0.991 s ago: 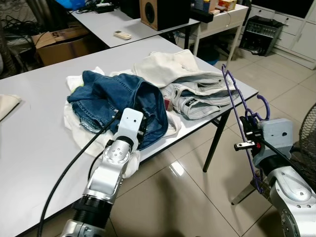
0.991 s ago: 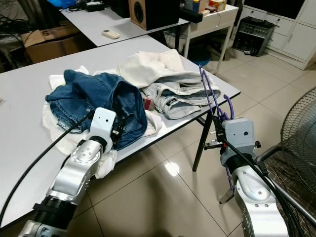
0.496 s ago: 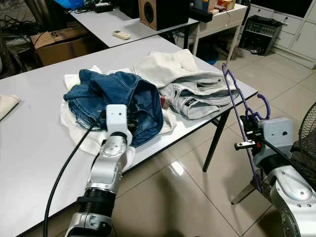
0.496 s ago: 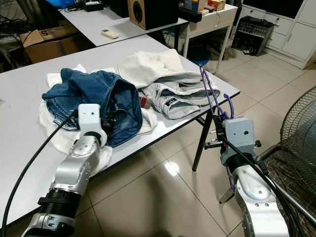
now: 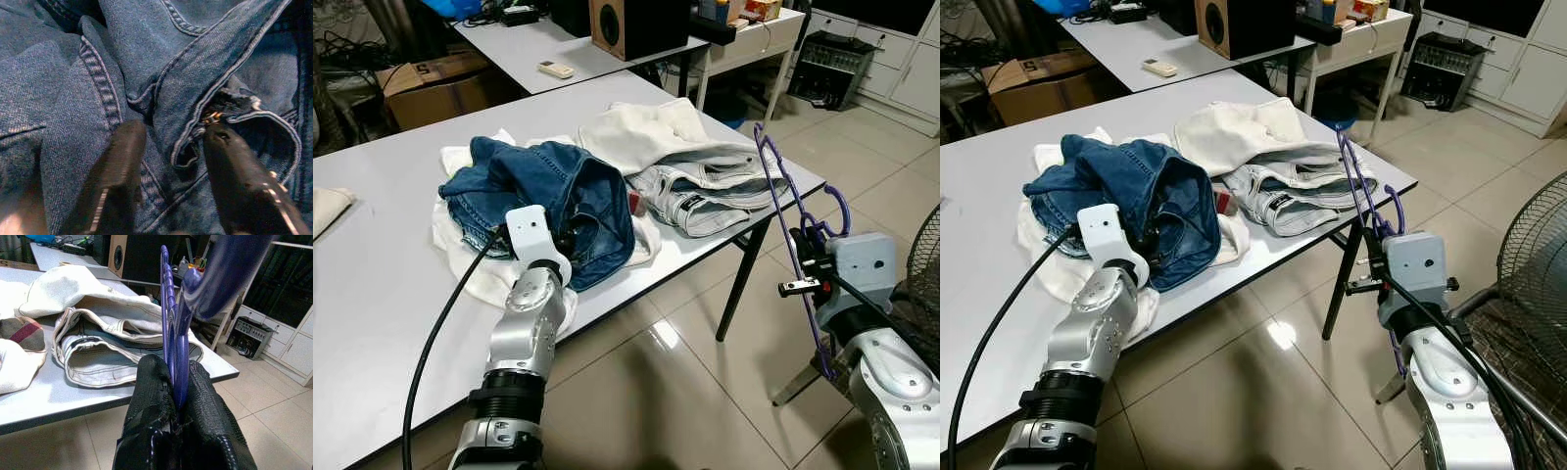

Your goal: Hang hanger

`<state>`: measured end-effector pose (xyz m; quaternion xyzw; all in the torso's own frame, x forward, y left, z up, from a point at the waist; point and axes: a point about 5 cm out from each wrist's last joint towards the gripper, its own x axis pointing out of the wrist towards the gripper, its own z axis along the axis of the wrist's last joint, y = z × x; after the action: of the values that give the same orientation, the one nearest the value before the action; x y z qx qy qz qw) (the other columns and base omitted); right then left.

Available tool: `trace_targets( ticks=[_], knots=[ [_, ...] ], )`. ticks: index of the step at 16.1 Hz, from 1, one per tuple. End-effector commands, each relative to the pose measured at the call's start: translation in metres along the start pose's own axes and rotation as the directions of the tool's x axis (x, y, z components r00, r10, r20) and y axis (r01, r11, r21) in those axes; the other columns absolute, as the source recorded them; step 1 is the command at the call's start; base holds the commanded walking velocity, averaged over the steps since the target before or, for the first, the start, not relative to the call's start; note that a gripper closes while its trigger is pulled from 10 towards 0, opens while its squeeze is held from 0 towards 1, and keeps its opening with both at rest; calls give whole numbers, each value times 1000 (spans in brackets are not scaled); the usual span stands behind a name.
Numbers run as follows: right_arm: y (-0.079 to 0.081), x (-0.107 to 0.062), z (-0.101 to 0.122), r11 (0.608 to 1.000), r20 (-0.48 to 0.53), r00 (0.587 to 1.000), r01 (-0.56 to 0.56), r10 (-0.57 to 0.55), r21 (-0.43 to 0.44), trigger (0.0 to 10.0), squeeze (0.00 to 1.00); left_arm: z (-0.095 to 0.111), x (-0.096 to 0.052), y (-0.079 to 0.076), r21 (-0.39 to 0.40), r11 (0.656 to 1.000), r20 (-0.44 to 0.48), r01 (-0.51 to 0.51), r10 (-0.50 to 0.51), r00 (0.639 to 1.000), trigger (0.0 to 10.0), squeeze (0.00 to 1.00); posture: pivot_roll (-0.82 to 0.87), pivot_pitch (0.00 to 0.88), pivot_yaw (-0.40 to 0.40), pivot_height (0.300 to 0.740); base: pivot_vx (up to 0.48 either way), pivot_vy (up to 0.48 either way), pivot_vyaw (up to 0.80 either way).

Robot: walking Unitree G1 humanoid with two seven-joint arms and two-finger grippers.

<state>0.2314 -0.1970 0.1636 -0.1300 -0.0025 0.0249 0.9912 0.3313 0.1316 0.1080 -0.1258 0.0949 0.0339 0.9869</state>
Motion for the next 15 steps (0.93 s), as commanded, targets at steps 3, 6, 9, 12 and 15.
trace_targets(
  ticks=[3,6,9,12,15],
  knots=[
    [-4,-2,1,1000,9,1000,18,-18,-16,10000,0,0,0,-1,-16,1000,11,21,-21,1000,0,0,-245,0,59,740,0,0,0],
    [-5,-2,1,1000,8,1000,17,-17,-20,10000,0,3,-1,-1,2,999,45,53,-53,998,0,0,-244,0,58,740,0,0,0],
    [-4,-2,1,1000,9,1000,19,-19,-20,10000,0,13,-4,3,57,991,103,120,-126,987,0,0,-238,0,59,740,0,0,0],
    [-2,1,0,1000,11,1000,18,-18,-16,10000,0,33,-10,21,249,918,127,309,-347,929,0,0,-218,0,53,740,0,0,0],
    [2,5,0,1000,16,1000,8,-7,-11,10000,0,86,-6,51,470,801,129,370,-477,870,0,0,-200,0,48,740,0,0,0]
  ],
)
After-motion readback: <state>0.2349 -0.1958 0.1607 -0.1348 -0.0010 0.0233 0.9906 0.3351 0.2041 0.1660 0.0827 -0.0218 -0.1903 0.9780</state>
